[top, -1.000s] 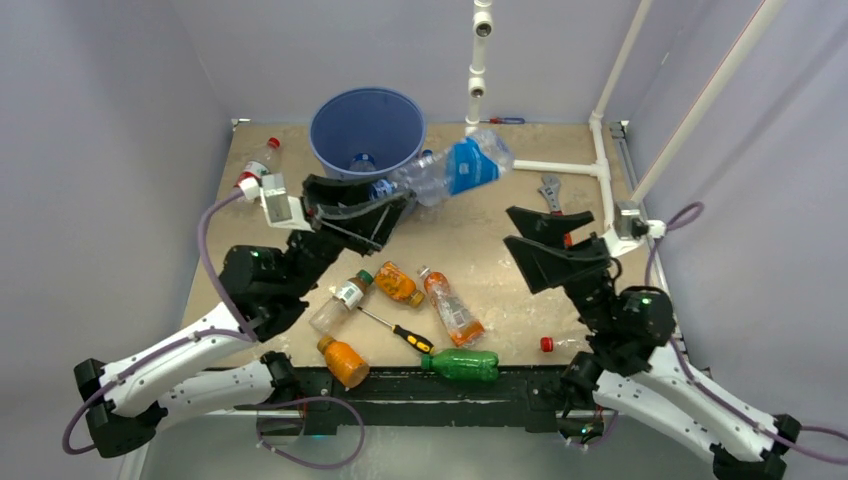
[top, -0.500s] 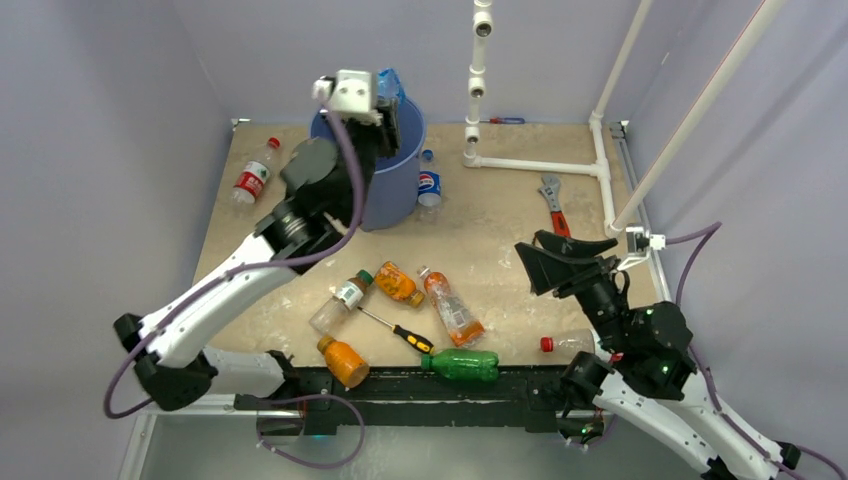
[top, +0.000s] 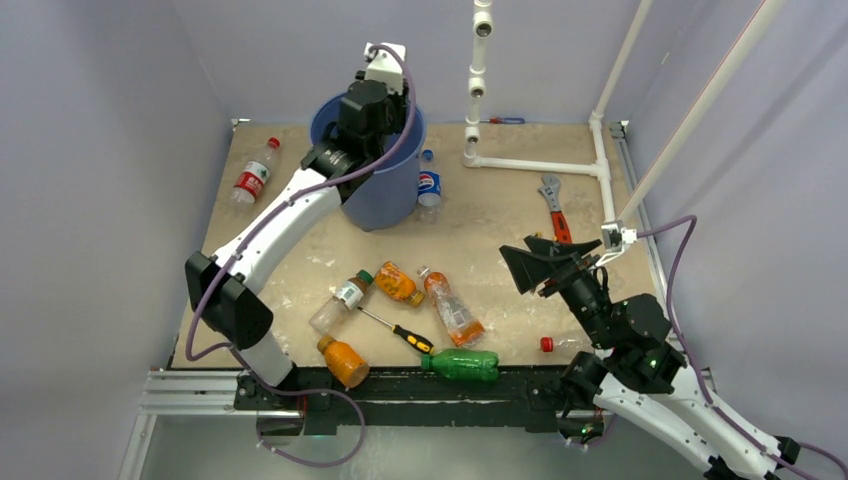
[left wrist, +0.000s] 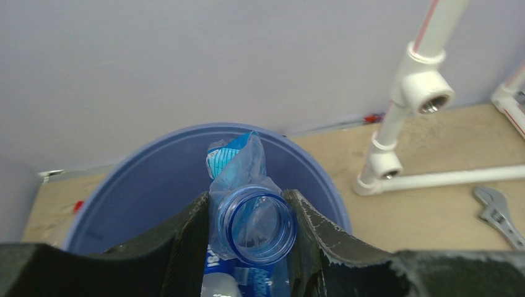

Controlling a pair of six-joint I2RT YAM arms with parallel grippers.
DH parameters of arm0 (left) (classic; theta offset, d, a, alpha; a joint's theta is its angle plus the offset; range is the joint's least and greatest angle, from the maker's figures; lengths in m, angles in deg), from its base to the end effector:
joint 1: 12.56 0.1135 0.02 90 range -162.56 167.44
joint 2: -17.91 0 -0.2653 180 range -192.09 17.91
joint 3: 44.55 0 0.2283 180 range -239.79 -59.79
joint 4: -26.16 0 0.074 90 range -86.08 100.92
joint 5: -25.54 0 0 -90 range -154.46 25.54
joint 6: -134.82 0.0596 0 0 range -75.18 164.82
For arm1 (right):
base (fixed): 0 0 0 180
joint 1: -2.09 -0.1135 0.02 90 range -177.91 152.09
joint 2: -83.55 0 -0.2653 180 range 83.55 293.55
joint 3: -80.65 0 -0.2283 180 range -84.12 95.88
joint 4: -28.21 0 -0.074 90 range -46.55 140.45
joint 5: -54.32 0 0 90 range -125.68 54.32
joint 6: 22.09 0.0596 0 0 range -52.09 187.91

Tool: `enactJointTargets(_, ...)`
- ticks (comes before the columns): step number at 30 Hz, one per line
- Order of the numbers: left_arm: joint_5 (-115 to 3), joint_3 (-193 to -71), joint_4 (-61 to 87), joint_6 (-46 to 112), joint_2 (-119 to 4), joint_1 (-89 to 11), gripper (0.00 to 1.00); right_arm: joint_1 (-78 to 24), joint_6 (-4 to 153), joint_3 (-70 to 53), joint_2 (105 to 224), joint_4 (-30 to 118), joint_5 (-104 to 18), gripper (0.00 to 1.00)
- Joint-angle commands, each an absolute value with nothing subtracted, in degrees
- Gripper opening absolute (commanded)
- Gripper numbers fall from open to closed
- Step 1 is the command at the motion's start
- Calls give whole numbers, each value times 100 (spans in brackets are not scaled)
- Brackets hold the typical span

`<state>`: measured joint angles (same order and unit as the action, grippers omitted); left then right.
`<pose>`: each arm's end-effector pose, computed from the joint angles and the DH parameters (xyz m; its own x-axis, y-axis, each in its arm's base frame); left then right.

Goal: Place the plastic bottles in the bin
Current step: Place the plastic bottle in the trash bin.

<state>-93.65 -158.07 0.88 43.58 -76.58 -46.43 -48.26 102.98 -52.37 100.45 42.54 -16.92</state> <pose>0.3333 -0.1887 0.4387 -0.0922 0.0391 -0.9950 0.0820 0.9961 0.0316 0.0717 0.0565 0.3405 -0.1637 0.6551 -0.7376 -0.5346 0.5695 0.6245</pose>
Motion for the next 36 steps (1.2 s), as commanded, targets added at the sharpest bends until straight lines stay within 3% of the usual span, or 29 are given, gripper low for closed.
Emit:
enactJointTargets(1,-8341,-16132,-89,3987,-7936,-4653,0,-4845,10317,-5273,9989,4333,-1591,99)
enactJointTargets(18,-7499,-16231,-729,3493,-8749,-4256,0,-4847,10342,-5299,10132,4336,-1670,99)
enactJointTargets(19,-7512,-16232,-749,3499,-8728,-4254,5,-4845,10342,-5300,10126,4336,-1672,99)
enactJointTargets(21,-7539,-16253,-760,3521,-8644,-4247,35,-4845,10342,-5300,10113,4336,-1670,99)
enactJointTargets(23,-7549,-16290,-746,3524,-8508,-4248,58,-4845,10333,-5301,10112,4336,-1670,99)
enactJointTargets(28,-7655,-16369,-612,3436,-8002,-4250,91,-4844,10307,-5272,10145,4336,-1654,99)
enactJointTargets(32,-7729,-16295,-432,3284,-7360,-4253,99,-4845,10268,-5217,10199,4336,-1610,99)
enactJointTargets(36,-7853,-15830,-247,2952,-6503,-4250,99,-4848,10302,-5187,10237,4508,-1495,99)
